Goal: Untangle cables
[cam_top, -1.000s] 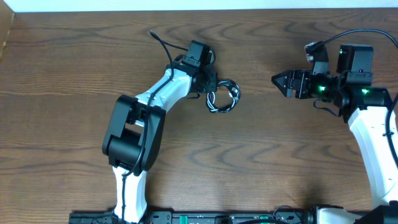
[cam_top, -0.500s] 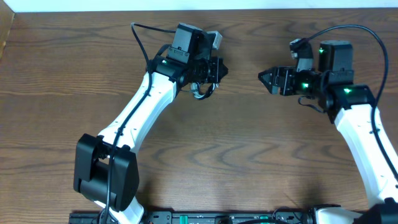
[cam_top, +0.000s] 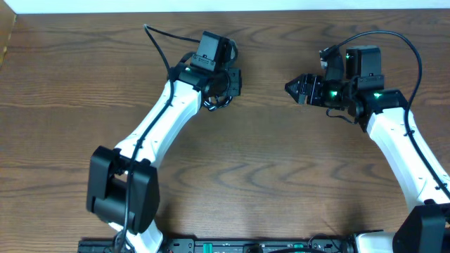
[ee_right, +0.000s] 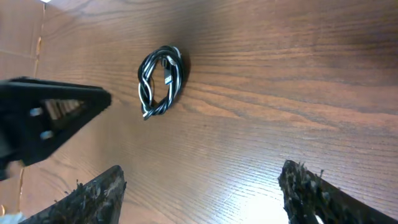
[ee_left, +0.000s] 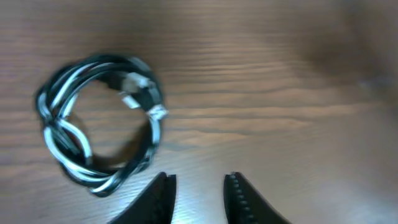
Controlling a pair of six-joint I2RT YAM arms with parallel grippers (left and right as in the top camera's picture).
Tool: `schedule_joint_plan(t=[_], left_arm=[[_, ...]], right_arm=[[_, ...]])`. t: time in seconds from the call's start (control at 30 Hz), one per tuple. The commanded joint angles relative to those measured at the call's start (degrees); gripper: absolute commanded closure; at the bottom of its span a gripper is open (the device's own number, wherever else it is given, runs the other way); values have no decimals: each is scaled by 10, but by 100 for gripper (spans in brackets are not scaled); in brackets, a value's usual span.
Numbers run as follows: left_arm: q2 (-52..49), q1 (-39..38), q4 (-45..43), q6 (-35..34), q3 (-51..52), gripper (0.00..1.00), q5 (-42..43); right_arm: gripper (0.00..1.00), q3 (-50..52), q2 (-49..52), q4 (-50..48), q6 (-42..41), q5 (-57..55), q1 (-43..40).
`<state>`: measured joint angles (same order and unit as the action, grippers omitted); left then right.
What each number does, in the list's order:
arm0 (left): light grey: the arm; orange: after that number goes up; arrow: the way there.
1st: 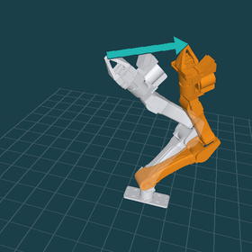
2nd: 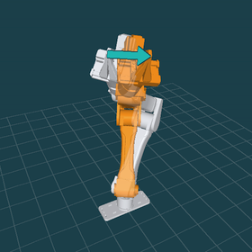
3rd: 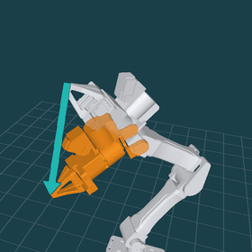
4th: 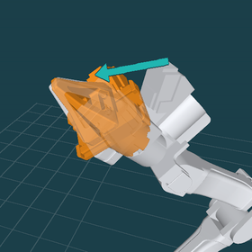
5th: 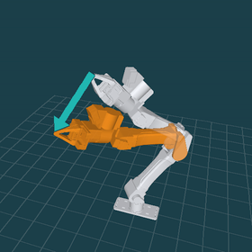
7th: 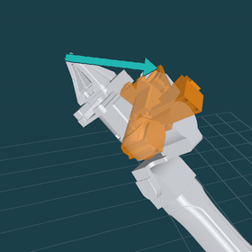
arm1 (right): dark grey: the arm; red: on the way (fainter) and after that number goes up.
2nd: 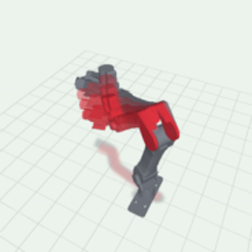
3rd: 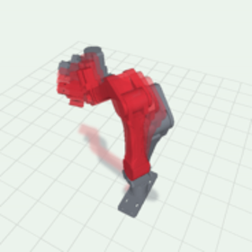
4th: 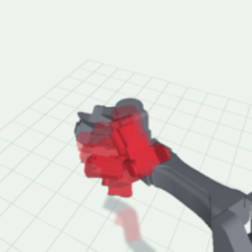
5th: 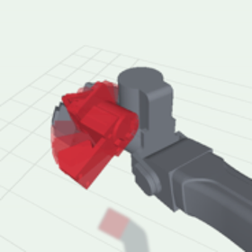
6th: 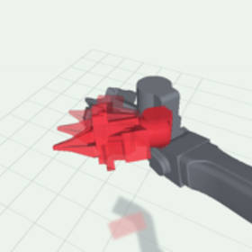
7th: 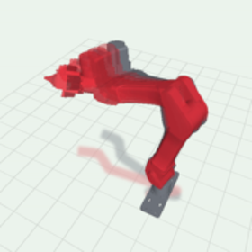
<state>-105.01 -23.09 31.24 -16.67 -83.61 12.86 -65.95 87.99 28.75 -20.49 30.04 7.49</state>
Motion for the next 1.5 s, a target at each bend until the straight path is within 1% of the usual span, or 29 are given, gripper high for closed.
schedule_joint_plan(t=[0.0, 0.3, 0.53, 0.67, 0.87, 0.97, 1.07, 1.27, 1.37, 1.47], left_arm=[[-39, -1, 11, 13, -9, 68, -59], [-120, -8, 24, 122, -9, 68, -56], [-150, -7, 22, 146, -9, 68, -64], [-150, -7, 19, 148, -10, 68, -91], [-112, -7, 24, 182, -10, 68, -110], [-91, -8, 30, 220, -10, 66, -108], [-90, -7, 40, 274, -10, 64, -108], [-109, 13, 43, 359, -9, 61, -127], [-127, 31, 45, 403, -8, 61, -127], [-135, 45, 45, 432, -7, 61, -125]], right_arm=[[23, -11, 2, -1, -9, -2, 2], [21, -11, 2, 3, -6, -16, 3], [20, -11, 2, 4, 0, -16, 4], [20, -11, 2, 4, 0, -21, 4], [19, -11, 2, 3, 0, -30, 4], [19, -11, 2, 3, 0, -32, 4], [19, -11, 2, 2, -1, -32, 4], [18, -11, 2, 3, 0, -32, 4], [18, -11, 2, 2, 0, -37, 5], [17, -11, 2, 4, 4, -41, 5]])
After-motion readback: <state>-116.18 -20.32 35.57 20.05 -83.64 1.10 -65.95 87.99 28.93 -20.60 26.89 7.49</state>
